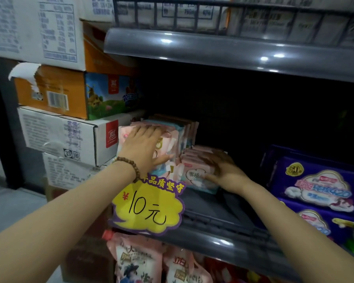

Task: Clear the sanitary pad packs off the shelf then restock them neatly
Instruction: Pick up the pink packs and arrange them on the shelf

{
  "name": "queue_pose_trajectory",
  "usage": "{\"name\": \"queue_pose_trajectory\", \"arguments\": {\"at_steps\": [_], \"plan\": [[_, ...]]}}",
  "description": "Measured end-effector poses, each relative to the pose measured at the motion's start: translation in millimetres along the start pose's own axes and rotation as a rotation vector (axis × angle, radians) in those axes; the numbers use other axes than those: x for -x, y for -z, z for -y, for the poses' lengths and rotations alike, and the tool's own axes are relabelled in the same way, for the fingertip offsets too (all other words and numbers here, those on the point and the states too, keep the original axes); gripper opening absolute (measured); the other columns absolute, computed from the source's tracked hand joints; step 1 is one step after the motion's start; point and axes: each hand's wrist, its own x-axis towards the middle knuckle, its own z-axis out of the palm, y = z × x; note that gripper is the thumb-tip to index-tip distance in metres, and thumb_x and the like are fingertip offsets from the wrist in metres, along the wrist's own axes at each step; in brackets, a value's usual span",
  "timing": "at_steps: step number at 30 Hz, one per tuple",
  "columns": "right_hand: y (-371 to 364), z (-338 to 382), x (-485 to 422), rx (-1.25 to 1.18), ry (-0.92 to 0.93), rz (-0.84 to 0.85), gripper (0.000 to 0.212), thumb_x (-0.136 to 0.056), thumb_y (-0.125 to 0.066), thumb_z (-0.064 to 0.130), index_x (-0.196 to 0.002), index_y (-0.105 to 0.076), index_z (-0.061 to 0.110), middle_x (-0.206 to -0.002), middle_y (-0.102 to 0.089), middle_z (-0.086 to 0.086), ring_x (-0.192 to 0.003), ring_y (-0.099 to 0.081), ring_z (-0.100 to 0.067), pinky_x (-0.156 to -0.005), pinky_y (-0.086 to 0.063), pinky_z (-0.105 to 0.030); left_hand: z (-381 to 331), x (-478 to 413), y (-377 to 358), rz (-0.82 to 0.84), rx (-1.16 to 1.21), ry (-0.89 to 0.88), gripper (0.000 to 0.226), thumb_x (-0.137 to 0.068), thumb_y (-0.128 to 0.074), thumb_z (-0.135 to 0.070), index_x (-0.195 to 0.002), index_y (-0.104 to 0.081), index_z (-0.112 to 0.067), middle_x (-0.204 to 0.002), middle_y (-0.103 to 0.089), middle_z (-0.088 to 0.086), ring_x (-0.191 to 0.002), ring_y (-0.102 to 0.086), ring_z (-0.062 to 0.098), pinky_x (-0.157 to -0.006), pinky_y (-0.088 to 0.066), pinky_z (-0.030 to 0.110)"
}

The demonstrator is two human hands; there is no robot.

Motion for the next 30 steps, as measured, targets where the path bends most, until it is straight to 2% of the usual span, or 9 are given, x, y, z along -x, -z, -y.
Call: {"name": "queue_pose_trajectory", "arguments": {"at_steps": [5,8,12,16,20,22,24,27,30], "plan": [[7,44,73,-0.166,0.176,-0.173,0.059,-0.087,-0.064,0.041,-0.139,-0.045,0.020,-0.139,-0.043,0.006,-0.134,-0.034,-0.012,-0.111,-0.024,-0.021,-16,40,32,-0.082,0.182,-0.029,0.075,-0.079,-0.034,-0.066,-0.130,-0.049,-0.013,-0.123,-0.056,0.005,-0.119,-0.047,0.026,-0.103,-0.027,0.034],[-23,69,128,-0.218,0.253,-0.169,0.055,-0.089,-0.061,0.040,-0.140,-0.043,0.030,-0.145,-0.034,0.014,-0.139,-0.024,-0.004,-0.113,-0.017,-0.019,-28,92,35,-0.141,0.294,-0.033,0.065,-0.083,-0.040,-0.059,-0.127,-0.054,-0.012,-0.124,-0.057,0.005,-0.118,-0.050,0.024,-0.101,-0.031,0.032],[-100,79,183,-0.201,0.204,0.054,0.056,-0.092,-0.057,0.043,-0.143,-0.036,0.035,-0.153,-0.019,0.019,-0.143,-0.009,-0.001,-0.116,-0.011,-0.023,-35,175,8,-0.062,0.460,0.000,0.052,-0.086,-0.049,-0.049,-0.121,-0.058,-0.011,-0.119,-0.059,0.006,-0.112,-0.050,0.021,-0.098,-0.036,0.029],[-193,76,218,-0.324,0.011,0.249,0.054,-0.092,-0.059,0.038,-0.142,-0.040,0.030,-0.150,-0.025,0.015,-0.141,-0.019,-0.005,-0.113,-0.015,-0.018,-31,265,-49,0.286,0.520,0.171,0.052,-0.087,-0.054,-0.047,-0.125,-0.056,-0.012,-0.117,-0.059,0.006,-0.109,-0.055,0.025,-0.092,-0.038,0.025],[-267,79,240,-0.490,-0.268,0.451,0.050,-0.092,-0.062,0.029,-0.137,-0.047,0.014,-0.145,-0.040,-0.003,-0.134,-0.038,-0.018,-0.106,-0.031,-0.023,-21,340,-103,0.928,0.685,0.566,0.050,-0.094,-0.046,-0.049,-0.128,-0.049,-0.012,-0.124,-0.056,0.009,-0.115,-0.053,0.027,-0.098,-0.041,0.033],[-293,81,252,-0.624,-0.451,0.509,0.047,-0.092,-0.062,0.023,-0.134,-0.048,0.006,-0.139,-0.048,-0.009,-0.126,-0.047,-0.021,-0.093,-0.038,-0.021,-15,370,-132,1.117,0.644,0.584,0.054,-0.094,-0.039,-0.055,-0.121,-0.052,-0.010,-0.120,-0.059,0.011,-0.113,-0.055,0.030,-0.096,-0.042,0.033],[-314,83,262,-0.754,-0.637,0.604,0.053,-0.092,-0.062,0.027,-0.136,-0.043,0.005,-0.140,-0.046,-0.008,-0.126,-0.047,-0.022,-0.091,-0.039,-0.022,-9,398,-158,1.278,0.569,0.585,0.065,-0.091,-0.033,-0.062,-0.129,-0.048,-0.012,-0.131,-0.054,0.009,-0.117,-0.053,0.030,-0.100,-0.041,0.035],[-344,86,285,-0.898,-0.937,0.754,0.065,-0.090,-0.062,0.040,-0.141,-0.037,0.008,-0.137,-0.044,-0.007,-0.128,-0.043,-0.027,-0.098,-0.042,-0.038,-1,445,-187,1.511,0.469,0.659,0.086,-0.083,-0.030,-0.076,-0.144,-0.035,-0.016,-0.148,-0.038,0.008,-0.130,-0.043,0.029,-0.109,-0.034,0.041],[-377,99,323,-0.996,-1.234,0.930,0.076,-0.077,-0.070,0.054,-0.138,-0.042,0.019,-0.135,-0.048,-0.006,-0.113,-0.050,-0.025,-0.080,-0.049,-0.040,3,490,-198,1.667,0.336,0.752,0.113,-0.054,-0.020,-0.096,-0.142,-0.037,-0.027,-0.148,-0.040,0.003,-0.129,-0.045,0.028,-0.108,-0.033,0.045]]}}
